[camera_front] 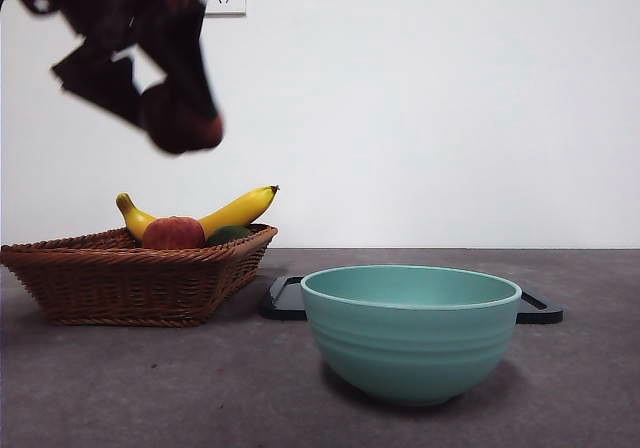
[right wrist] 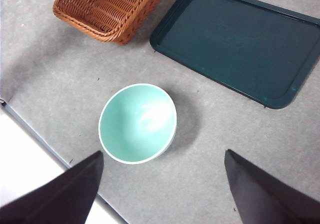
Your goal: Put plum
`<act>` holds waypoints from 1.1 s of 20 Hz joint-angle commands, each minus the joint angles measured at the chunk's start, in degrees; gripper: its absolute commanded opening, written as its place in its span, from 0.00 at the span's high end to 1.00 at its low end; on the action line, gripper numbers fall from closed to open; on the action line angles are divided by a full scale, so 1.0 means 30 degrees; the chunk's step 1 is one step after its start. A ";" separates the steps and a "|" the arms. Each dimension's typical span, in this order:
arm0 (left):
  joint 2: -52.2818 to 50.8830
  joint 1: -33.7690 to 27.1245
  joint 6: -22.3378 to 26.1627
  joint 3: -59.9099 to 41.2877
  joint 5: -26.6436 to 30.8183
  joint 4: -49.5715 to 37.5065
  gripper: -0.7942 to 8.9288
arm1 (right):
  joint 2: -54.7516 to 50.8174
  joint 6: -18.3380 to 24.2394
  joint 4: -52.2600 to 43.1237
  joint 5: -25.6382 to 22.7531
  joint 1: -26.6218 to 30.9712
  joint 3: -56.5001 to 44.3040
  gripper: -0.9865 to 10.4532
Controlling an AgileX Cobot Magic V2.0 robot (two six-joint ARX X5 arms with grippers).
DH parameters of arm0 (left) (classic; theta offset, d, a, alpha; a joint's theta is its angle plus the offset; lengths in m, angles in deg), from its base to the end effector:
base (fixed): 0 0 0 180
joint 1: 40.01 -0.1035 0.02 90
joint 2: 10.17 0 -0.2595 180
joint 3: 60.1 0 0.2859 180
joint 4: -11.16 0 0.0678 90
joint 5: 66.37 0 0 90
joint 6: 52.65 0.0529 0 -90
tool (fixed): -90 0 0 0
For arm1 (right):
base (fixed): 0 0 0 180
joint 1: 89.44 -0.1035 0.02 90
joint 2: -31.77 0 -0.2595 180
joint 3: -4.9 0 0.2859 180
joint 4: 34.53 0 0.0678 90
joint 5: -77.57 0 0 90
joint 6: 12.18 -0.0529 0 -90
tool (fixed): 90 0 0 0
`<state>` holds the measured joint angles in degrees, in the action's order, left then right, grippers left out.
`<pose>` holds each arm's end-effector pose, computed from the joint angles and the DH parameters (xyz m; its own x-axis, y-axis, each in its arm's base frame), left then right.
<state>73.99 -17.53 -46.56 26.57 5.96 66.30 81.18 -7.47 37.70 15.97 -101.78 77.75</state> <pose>0.3182 -0.1490 0.2802 0.4183 -0.5016 -0.7572 0.6094 0.7732 -0.1755 0.1791 0.0649 0.3283 0.4645 0.5885 -0.6618 -0.5528 0.7765 0.3025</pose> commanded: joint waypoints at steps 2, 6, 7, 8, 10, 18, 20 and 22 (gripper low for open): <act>-0.0838 0.2288 -0.0197 0.0350 -0.0794 0.0015 0.58 | 0.0117 0.0066 -0.0175 0.0029 -0.0066 0.0372 0.58; -0.0452 0.5144 -0.0189 0.0342 -0.0772 -0.0335 0.58 | 0.0109 0.0066 -0.0168 0.0036 -0.0066 0.0372 0.58; -0.0160 0.5836 -0.0182 0.0342 -0.0765 -0.0634 0.58 | 0.0109 0.0066 -0.0168 0.0036 -0.0066 0.0364 0.58; 0.0131 0.6309 -0.0175 0.0342 -0.0685 -0.0838 0.58 | 0.0109 0.0066 -0.0168 0.0036 -0.0066 0.0372 0.58; 0.0947 0.7147 -0.0117 0.0342 -0.0386 -0.1311 0.58 | 0.0109 0.0066 -0.0168 0.0036 -0.0066 0.0372 0.58; 0.5311 0.9457 0.0758 0.0342 0.1129 -0.2164 0.58 | 0.0109 0.0066 -0.0160 0.0036 -0.0066 0.0364 0.58; 0.6186 0.9828 0.0765 0.0342 0.1421 -0.2499 0.58 | 0.0109 0.0066 -0.0160 0.0036 -0.0066 0.0364 0.58; 0.6812 1.0047 0.0809 0.0342 0.1880 -0.2732 0.58 | 0.0109 0.0066 -0.0153 0.0036 -0.0066 0.0364 0.58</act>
<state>93.45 12.00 -44.92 26.60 11.62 58.63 81.18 -7.47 37.70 15.95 -101.78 77.75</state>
